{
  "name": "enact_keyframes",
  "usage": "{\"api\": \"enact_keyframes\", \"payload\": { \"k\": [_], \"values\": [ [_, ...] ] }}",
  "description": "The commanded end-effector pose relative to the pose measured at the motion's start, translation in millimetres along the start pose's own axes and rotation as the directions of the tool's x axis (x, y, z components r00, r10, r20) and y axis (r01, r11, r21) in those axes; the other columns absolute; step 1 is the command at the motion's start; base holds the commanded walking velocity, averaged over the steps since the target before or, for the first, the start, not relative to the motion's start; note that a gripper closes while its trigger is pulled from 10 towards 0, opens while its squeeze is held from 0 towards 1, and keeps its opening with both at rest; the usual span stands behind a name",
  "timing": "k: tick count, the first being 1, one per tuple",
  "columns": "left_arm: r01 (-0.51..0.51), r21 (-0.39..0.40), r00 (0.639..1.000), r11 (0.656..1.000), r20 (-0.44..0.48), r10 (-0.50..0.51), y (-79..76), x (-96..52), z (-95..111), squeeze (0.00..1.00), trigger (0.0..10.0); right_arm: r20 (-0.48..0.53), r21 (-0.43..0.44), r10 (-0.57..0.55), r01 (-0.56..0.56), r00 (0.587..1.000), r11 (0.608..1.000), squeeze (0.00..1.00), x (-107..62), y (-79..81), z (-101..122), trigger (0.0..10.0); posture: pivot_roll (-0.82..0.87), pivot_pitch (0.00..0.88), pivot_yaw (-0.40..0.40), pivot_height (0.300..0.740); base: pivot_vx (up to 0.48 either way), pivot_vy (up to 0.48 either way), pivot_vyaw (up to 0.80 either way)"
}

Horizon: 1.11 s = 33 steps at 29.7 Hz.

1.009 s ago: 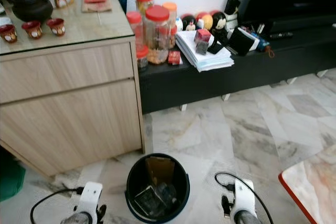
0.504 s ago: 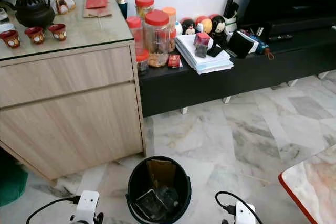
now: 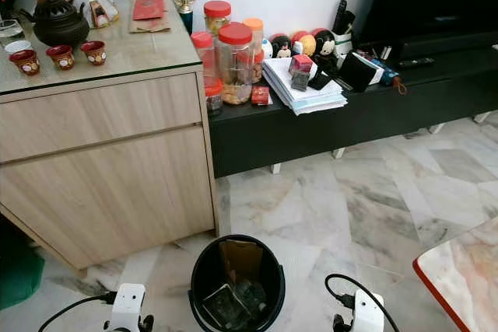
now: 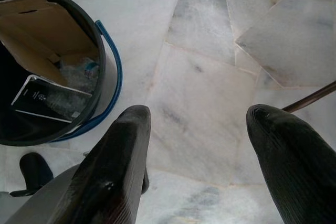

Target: Picking trash to rubbish bin

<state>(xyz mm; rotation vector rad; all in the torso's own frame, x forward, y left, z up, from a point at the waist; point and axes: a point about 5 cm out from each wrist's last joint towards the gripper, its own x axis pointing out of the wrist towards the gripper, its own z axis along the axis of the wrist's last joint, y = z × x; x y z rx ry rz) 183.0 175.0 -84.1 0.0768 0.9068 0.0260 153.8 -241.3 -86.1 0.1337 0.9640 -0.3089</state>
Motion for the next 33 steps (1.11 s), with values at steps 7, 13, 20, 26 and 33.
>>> {"api": "enact_keyframes", "payload": {
  "k": [7,13,20,26,33],
  "values": [
    [0.01,-0.005,1.0,1.0,-0.001,-0.01,0.4,-1.2,-4.0,0.0,10.0,-0.011,0.019,-0.016,0.016,1.0,1.0,0.0,-1.4,-1.9,-6.6,10.0,-0.08,0.0,-0.051,0.74,-0.289,0.0,0.0],
    [0.014,-0.004,1.0,1.0,0.001,-0.014,-0.2,-1.2,-3.9,0.0,10.0,-0.011,0.019,-0.019,0.019,1.0,1.0,0.0,-1.6,-2.5,-7.0,10.0,-0.08,0.004,-0.052,0.74,-0.325,0.0,0.0],
    [0.016,-0.004,1.0,1.0,0.002,-0.016,-0.9,-1.1,-3.6,0.0,10.0,-0.011,0.023,-0.021,0.021,1.0,1.0,0.0,-1.9,-3.2,-8.3,10.0,-0.09,0.008,-0.051,0.74,-0.333,0.0,0.0],
    [0.016,-0.003,1.0,1.0,0.001,-0.016,-0.7,-1.1,-3.7,0.0,10.0,-0.01,0.022,-0.019,0.019,1.0,1.0,0.0,-2.0,-2.5,-8.9,10.0,-0.09,0.016,-0.051,0.74,-0.331,0.0,0.0],
    [0.017,-0.005,1.0,1.0,0.0,-0.017,-1.1,-1.1,-3.7,0.0,10.0,-0.007,0.029,-0.02,0.02,1.0,0.999,0.0,-2.1,-2.1,-9.0,10.0,-0.09,0.019,-0.051,0.74,-0.324,0.0,0.0]
  ]
}}
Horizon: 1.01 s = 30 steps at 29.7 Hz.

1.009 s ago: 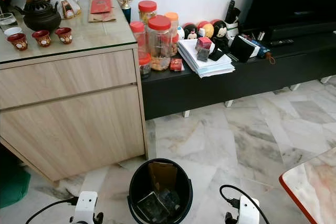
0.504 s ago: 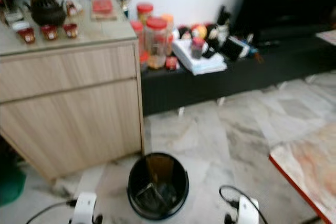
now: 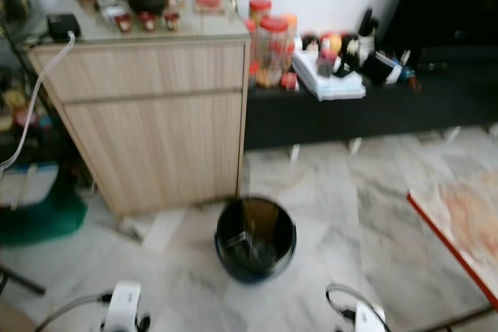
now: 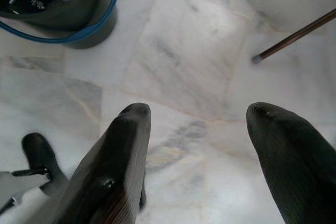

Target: Picking trash to rubbish bin

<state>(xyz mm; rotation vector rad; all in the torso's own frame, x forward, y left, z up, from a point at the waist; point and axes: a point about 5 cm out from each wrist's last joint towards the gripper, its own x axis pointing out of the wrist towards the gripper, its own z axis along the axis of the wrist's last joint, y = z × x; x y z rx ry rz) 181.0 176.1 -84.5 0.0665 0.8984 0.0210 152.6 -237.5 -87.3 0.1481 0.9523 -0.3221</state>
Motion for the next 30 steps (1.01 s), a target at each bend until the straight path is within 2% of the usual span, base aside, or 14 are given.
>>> {"api": "enact_keyframes", "payload": {
  "k": [1,8,11,25,30],
  "values": [
    [0.009,0.002,1.0,1.0,-0.009,-0.009,-2.1,-0.3,-2.0,0.0,10.0,-0.015,0.011,-0.017,0.017,1.0,1.0,0.0,-1.7,-5.4,-6.4,10.0,-0.09,0.019,-0.051,0.74,-0.326,0.0,0.0],
    [0.011,0.003,1.0,1.0,-0.01,-0.011,-3.8,-0.1,-1.7,0.0,10.0,0.001,0.029,-0.017,0.017,1.0,0.999,0.0,-1.7,-5.6,-4.6,10.0,-0.1,0.016,-0.053,0.74,-0.317,0.0,0.0],
    [0.0,0.022,1.0,1.0,-0.023,0.0,-4.0,0.3,-1.8,0.0,10.0,0.004,0.026,-0.017,0.017,1.0,0.999,0.0,-1.4,-5.8,-3.4,10.0,-0.1,0.016,-0.054,0.74,0.0,0.0,0.0],
    [0.007,0.004,1.0,1.0,-0.014,-0.007,-6.3,0.3,-0.9,0.0,10.0,0.019,0.043,-0.016,0.015,1.0,0.999,0.0,-0.9,-5.6,0.1,10.0,-0.1,0.028,-0.057,0.74,0.0,0.0,0.0],
    [0.01,0.008,1.0,1.0,-0.019,-0.01,-6.9,-0.1,-2.7,0.0,10.0,0.018,0.042,-0.012,0.011,1.0,0.999,0.0,-0.8,-4.4,0.3,10.0,-0.1,0.037,-0.054,0.74,0.0,0.0,-0.77]
  ]
}}
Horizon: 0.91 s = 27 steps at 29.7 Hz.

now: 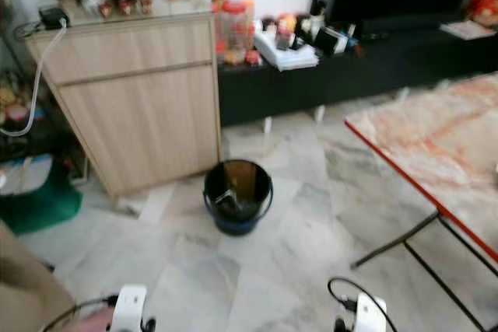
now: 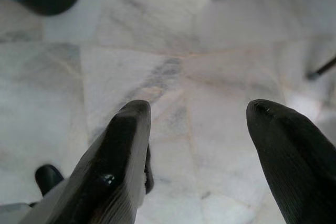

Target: Picking trash to rubbish bin

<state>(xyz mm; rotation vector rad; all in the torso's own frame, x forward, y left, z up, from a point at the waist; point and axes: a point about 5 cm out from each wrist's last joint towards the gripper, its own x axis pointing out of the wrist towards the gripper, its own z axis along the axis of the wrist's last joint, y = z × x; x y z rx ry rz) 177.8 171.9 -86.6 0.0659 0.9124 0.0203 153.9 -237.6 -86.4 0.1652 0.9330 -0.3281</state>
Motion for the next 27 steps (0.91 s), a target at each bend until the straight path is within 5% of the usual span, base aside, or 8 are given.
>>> {"api": "enact_keyframes", "payload": {
  "k": [1,27],
  "values": [
    [0.01,0.009,1.0,1.0,-0.006,-0.01,-2.8,0.4,0.6,0.0,10.0,0.003,0.022,-0.015,0.015,1.0,1.0,0.0,-0.8,-4.5,-1.1,10.0,-0.1,0.037,-0.054,0.74,0.0,0.0,-0.79],
    [0.013,0.006,1.0,1.0,0.002,-0.013,-4.3,1.3,4.2,0.0,10.0,-0.002,0.009,-0.021,0.021,1.0,1.0,0.0,-0.4,-3.5,-0.3,10.0,-0.1,0.051,-0.054,0.74,0.0,0.0,-0.78]
  ]
}}
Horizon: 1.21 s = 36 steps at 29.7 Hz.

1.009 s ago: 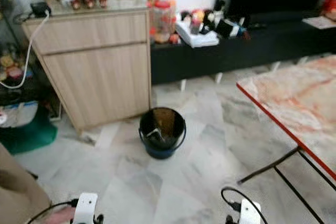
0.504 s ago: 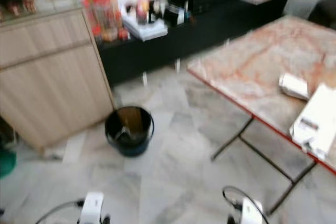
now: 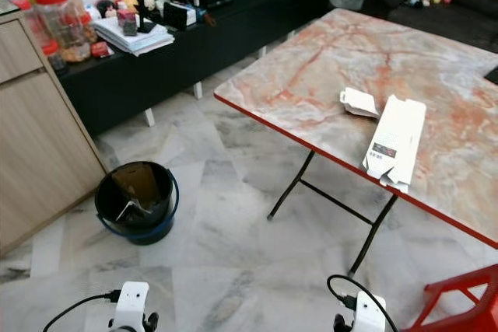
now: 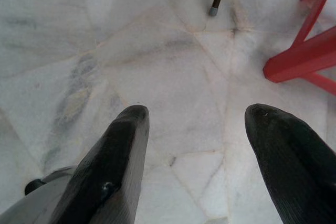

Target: Picking trash to rubbish bin

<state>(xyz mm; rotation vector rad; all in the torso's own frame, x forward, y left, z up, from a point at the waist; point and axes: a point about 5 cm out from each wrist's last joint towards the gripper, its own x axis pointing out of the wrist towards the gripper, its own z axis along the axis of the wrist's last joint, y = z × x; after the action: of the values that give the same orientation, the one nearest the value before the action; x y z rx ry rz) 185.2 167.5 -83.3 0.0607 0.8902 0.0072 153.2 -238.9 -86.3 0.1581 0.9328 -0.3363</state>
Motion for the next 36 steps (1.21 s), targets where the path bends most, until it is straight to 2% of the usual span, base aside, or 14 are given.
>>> {"api": "enact_keyframes", "payload": {
  "k": [1,11,15,17,20,23,36],
  "values": [
    [0.0,0.006,1.0,1.0,-0.022,0.0,-0.2,-0.5,-3.9,0.0,10.0,-0.004,0.012,-0.011,0.011,1.0,1.0,0.0,-0.1,-2.2,-0.2,10.0,-0.1,0.051,-0.054,0.74,0.0,0.0,-0.78],
    [0.0,0.013,1.0,1.0,-0.028,0.0,0.1,-0.8,-5.2,0.0,10.0,-0.006,0.014,-0.013,0.013,1.0,1.0,0.0,-0.2,-2.4,-0.7,10.0,-0.11,0.056,-0.053,0.74,0.0,0.0,-0.78],
    [0.002,0.043,0.999,0.999,-0.044,0.0,0.3,-1.0,-7.3,0.0,10.0,-0.008,0.013,-0.012,0.012,1.0,1.0,0.0,-0.5,-1.9,-2.2,10.0,-0.11,0.063,-0.051,0.74,0.0,0.0,-0.78],
    [0.004,0.085,0.999,0.996,-0.054,0.001,0.5,-1.1,-8.2,0.0,10.0,-0.01,0.013,-0.011,0.011,1.0,1.0,0.0,-0.5,-1.6,-2.7,10.0,-0.1,0.064,-0.05,0.74,0.0,0.0,-0.78],
    [0.003,0.107,0.998,0.994,-0.056,0.003,0.7,-1.1,-8.5,0.0,10.0,-0.012,0.012,-0.011,0.011,1.0,1.0,0.0,-0.6,-1.7,-3.0,10.0,-0.1,0.064,-0.05,0.74,0.0,-0.42,-0.78],
    [-0.001,0.092,0.998,0.996,-0.059,0.006,1.0,-1.2,-9.1,0.0,10.0,-0.013,0.012,-0.011,0.011,1.0,1.0,0.0,-0.7,-1.6,-3.4,10.0,-0.11,0.057,-0.044,0.74,0.0,-0.48,-0.78],
    [-0.001,0.117,0.998,0.993,-0.07,0.009,3.4,-1.0,-9.1,0.0,10.0,-0.014,0.017,-0.016,0.016,1.0,1.0,0.0,-0.7,-2.0,-3.7,10.0,-0.11,0.036,-0.032,0.74,0.0,0.0,-0.78]
  ]
}}
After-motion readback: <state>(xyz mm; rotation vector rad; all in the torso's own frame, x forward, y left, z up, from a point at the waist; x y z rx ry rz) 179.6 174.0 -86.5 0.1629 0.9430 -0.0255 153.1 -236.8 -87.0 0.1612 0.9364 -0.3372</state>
